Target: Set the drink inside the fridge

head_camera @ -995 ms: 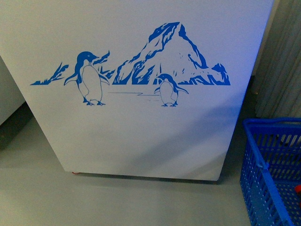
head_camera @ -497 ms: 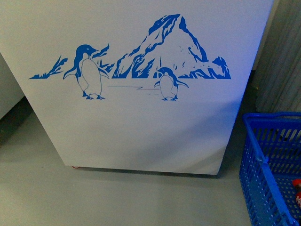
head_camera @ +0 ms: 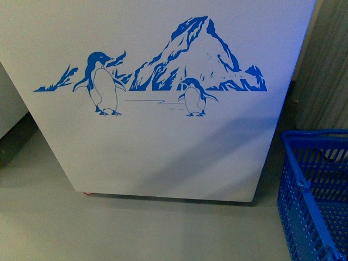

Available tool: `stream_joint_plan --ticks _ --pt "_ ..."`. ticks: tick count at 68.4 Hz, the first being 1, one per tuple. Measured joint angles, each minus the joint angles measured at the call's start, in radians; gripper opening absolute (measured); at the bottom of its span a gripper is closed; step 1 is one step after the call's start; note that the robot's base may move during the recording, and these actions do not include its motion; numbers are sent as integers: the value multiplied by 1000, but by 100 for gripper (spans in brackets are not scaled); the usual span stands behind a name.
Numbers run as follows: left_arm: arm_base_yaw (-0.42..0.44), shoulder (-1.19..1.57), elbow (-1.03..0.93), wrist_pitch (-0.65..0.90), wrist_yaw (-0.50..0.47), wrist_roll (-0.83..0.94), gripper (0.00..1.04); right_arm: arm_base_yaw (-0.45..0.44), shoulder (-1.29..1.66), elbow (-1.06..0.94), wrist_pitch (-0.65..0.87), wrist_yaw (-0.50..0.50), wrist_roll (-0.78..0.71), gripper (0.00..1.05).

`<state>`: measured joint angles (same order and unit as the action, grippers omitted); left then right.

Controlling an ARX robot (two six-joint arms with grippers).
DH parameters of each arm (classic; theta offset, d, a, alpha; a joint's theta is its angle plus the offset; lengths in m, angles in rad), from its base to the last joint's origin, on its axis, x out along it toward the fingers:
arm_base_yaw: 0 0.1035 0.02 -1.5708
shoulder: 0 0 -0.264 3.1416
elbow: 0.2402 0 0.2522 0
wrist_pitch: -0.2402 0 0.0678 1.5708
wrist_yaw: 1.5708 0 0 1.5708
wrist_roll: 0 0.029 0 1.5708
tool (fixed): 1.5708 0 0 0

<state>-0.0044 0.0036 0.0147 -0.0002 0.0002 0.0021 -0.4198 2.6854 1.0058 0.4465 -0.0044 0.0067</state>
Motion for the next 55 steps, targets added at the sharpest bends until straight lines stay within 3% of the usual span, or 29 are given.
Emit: stream_joint_plan --ticks 13,23,41,55 --pt "0 0 0 0 0 0 97 45 -407 -231 -2 -87 18 41" --pt "0 0 0 0 0 0 97 65 -796 -344 -119 -141 14 41" --pt "0 0 0 0 0 0 97 123 -1411 -299 -363 -178 34 41" --pt "0 0 0 0 0 0 97 234 -1740 -230 -456 -138 48 41"
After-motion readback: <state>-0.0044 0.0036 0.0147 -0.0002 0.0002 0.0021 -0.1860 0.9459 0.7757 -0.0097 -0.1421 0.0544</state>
